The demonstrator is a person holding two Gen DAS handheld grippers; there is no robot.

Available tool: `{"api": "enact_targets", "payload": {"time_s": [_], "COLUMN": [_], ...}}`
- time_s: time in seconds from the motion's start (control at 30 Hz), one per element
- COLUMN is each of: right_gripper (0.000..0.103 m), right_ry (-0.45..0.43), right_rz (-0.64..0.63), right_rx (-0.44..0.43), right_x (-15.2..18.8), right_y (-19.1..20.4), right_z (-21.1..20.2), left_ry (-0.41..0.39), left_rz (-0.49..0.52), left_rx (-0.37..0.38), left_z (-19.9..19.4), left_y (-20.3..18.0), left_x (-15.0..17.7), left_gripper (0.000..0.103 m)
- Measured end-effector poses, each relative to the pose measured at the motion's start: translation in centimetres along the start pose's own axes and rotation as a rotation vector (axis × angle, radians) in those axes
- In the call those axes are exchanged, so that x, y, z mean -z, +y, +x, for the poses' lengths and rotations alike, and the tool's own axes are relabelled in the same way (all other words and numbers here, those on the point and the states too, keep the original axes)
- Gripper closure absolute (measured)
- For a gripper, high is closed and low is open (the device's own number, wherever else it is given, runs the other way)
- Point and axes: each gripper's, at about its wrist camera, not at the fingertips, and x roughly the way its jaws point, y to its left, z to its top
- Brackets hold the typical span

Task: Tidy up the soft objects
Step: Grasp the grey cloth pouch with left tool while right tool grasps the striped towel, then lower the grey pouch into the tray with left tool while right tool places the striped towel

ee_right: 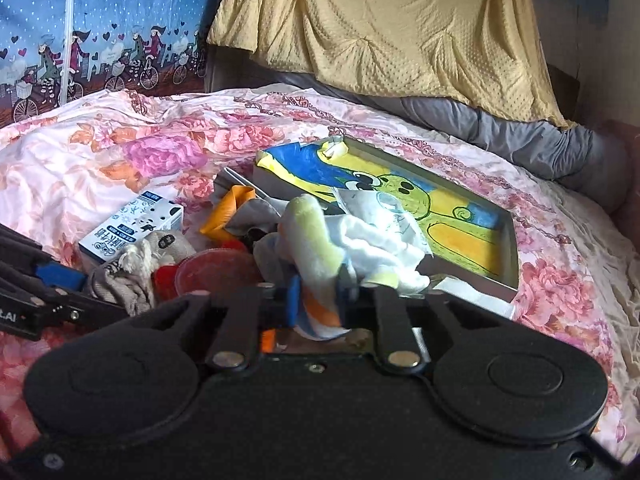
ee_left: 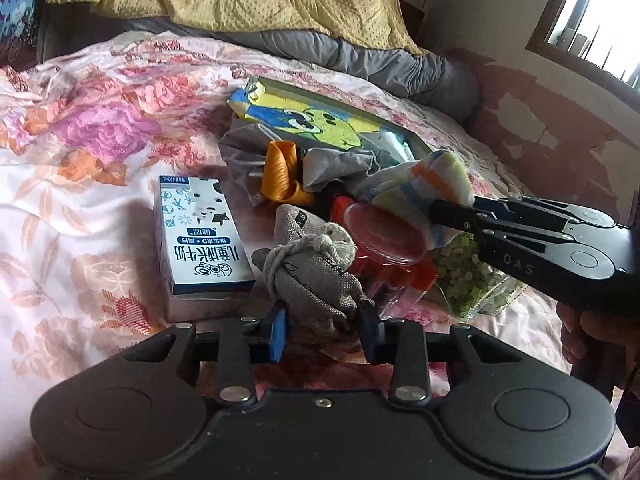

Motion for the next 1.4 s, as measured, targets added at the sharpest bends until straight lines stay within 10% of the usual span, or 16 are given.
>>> {"api": "enact_targets", "payload": {"time_s": [0.73,1.13,1.4], "right_gripper": [0.099,0.099,0.099], "right_ry": [-0.229,-0.173,-0.041], "right_rz": [0.072,0.145,0.179], "right_rx": [-0.025,0.043,0.085], "right_x": [-3.7,-8.6,-9.7], "right_y": [-3.5,-13.8,-17.8], "right_z": [-9.1,-1.1,7.7], "left_ry": [-0.175,-0.245,-0.158], "left_rz": [0.059,0.109,0.065], "left_rx": [-0.045,-0.085,-0.093], "left_z": [-7.4,2.5,12.4], "left_y": [-3.9,-5.0,-4.4], "left_x": [-1.8,-14.3,-20.0], "left_gripper": [0.067,0.066,0.066]}}
